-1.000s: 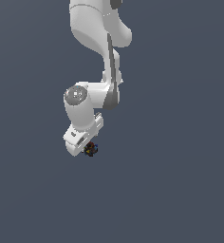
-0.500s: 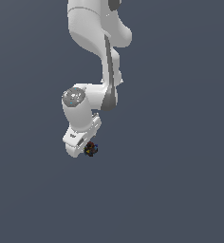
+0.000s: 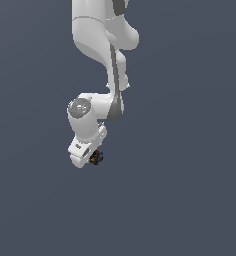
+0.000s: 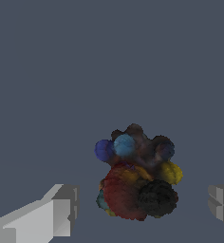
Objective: Pick up the object and move it to a goal position.
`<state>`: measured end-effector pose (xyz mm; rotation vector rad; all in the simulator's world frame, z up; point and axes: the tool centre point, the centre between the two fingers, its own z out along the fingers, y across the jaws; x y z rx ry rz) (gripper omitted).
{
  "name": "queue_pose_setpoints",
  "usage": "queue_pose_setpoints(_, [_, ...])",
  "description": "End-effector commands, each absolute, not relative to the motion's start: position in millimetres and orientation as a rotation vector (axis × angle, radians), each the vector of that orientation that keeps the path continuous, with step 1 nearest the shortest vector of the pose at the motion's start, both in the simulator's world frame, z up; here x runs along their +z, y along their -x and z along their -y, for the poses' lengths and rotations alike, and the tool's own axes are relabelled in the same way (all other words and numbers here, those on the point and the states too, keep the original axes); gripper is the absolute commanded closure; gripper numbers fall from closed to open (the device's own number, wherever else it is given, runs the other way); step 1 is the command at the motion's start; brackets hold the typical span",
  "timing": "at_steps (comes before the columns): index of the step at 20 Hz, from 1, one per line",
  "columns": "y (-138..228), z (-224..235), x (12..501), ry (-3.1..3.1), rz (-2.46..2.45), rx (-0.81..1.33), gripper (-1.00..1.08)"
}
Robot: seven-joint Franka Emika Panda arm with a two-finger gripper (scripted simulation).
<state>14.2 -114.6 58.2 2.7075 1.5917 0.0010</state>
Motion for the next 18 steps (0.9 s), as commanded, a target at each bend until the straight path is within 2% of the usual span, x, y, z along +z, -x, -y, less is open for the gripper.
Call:
queue_pose_setpoints(1, [-13.3, 114.6, 44.1, -2.707, -1.594, 0.000, -0.92])
queue_pose_setpoints(8, [-14.4, 114.9, 29.6, -2.707, -1.595, 0.000, -0.92])
queue_pose_setpoints(9, [-14.4, 114.9, 29.6, -2.707, -1.595, 0.000, 1.08])
queue_pose_setpoints(18, [-14.4, 114.9, 29.6, -2.707, -1.595, 0.000, 1.08])
